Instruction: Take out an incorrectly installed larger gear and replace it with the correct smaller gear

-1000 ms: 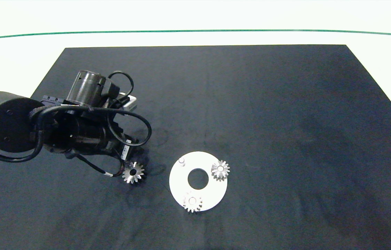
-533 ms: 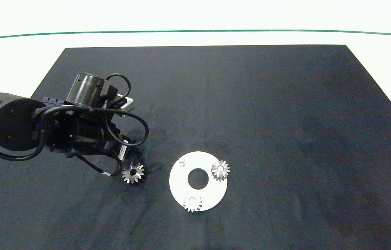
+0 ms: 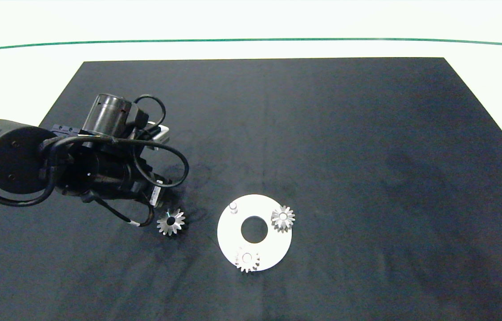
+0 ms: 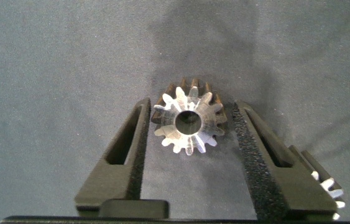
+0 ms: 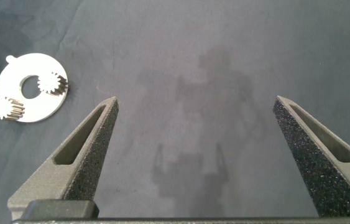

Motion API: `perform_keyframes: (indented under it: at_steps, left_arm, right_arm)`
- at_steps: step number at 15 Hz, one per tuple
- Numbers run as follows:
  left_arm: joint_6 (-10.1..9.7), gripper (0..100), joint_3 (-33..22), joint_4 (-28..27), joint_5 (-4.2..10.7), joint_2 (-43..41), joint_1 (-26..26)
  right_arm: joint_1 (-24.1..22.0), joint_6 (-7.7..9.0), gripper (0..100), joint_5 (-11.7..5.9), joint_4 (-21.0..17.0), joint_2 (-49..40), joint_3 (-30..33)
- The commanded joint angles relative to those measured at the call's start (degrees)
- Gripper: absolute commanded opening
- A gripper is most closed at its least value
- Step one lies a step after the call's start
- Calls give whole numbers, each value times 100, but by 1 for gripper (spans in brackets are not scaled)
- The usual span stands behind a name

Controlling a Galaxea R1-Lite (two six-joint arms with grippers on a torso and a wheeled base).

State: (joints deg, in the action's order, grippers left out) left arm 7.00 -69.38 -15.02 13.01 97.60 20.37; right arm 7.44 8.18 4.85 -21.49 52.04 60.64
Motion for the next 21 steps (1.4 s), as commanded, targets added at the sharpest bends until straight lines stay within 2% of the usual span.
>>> perform_keyframes:
  at_steps: [1, 13, 17, 21]
  left_arm:
    - [3, 44, 3, -10, 9, -22, 2]
    - [-41, 20, 38, -27, 9, -224, 72]
    - [3, 19, 390, -107, 18, -1023, 670]
    - [-5, 19, 416, -203, 35, -1120, 1074]
  right_arm:
    - [3, 8, 100, 7, -13, -1, 1]
    - [3, 8, 100, 7, -13, -10, 1]
    - [3, 8, 100, 7, -4, -1, 1]
    - [3, 8, 100, 7, 31, -1, 1]
